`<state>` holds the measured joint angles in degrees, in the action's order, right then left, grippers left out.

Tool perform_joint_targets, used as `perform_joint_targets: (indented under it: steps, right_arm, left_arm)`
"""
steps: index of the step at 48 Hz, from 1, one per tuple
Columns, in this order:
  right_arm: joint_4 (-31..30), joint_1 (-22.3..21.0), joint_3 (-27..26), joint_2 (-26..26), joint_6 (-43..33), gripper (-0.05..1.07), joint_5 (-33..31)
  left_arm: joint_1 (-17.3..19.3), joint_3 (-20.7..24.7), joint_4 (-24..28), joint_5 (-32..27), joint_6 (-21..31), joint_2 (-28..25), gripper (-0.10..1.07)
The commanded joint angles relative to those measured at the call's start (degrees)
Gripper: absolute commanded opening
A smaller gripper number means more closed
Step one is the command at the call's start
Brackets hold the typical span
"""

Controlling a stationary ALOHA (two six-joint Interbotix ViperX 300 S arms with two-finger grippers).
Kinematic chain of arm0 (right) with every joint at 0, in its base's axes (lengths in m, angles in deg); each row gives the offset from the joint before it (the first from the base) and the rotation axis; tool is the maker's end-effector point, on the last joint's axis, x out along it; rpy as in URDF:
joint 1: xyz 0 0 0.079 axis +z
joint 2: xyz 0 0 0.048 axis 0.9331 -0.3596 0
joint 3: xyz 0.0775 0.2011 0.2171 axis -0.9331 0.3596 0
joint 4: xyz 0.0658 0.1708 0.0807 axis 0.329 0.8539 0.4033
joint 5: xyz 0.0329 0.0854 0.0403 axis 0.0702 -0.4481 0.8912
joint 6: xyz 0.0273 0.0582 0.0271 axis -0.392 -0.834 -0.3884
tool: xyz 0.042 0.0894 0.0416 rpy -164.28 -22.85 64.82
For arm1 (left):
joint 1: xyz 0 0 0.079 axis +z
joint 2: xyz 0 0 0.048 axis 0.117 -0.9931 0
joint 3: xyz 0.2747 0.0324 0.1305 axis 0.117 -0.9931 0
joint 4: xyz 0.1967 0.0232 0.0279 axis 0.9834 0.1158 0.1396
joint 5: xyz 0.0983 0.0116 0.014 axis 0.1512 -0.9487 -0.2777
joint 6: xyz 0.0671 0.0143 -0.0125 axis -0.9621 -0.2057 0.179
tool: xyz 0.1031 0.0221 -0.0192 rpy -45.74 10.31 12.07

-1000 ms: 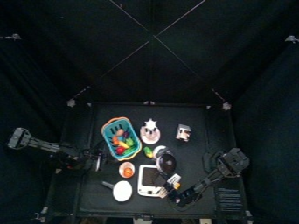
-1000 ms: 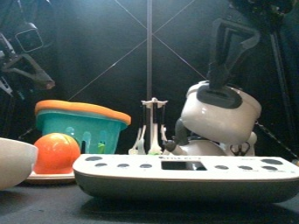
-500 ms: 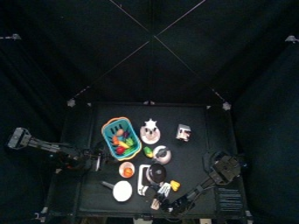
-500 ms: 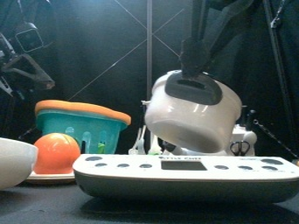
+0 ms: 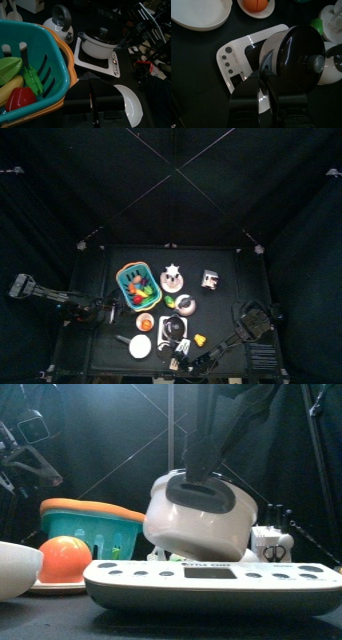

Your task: Place pot onto stove

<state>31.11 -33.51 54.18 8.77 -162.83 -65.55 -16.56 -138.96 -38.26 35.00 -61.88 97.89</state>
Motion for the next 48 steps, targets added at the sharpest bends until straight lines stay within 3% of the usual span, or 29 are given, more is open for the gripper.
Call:
perform_joint_targets:
  steps: [1,14,32,48]
  right_arm:
    - [0.00,-0.79,-0.79,1.23,0.09,0.49,0.70]
    - [0.00,-0.88,-0.18,1.14,0.09,0.64,2.81]
    - [-1.14,-0.53,0.35,2.81,0.18,0.65,2.20]
    - [-7.21,0.62,2.29,6.77,-2.72,0.65,-0.97]
  left_arm:
    - [0.00,0.70,0.00,0.26,0.00,-0.09,0.17]
    - [0.00,0.70,0.00,0.18,0.00,-0.09,0.17]
    - [0.00,0.70,0.00,0.18,0.00,-0.09,0.17]
    - [0.00,0.70,0.00,0.18,0.00,-0.09,0.17]
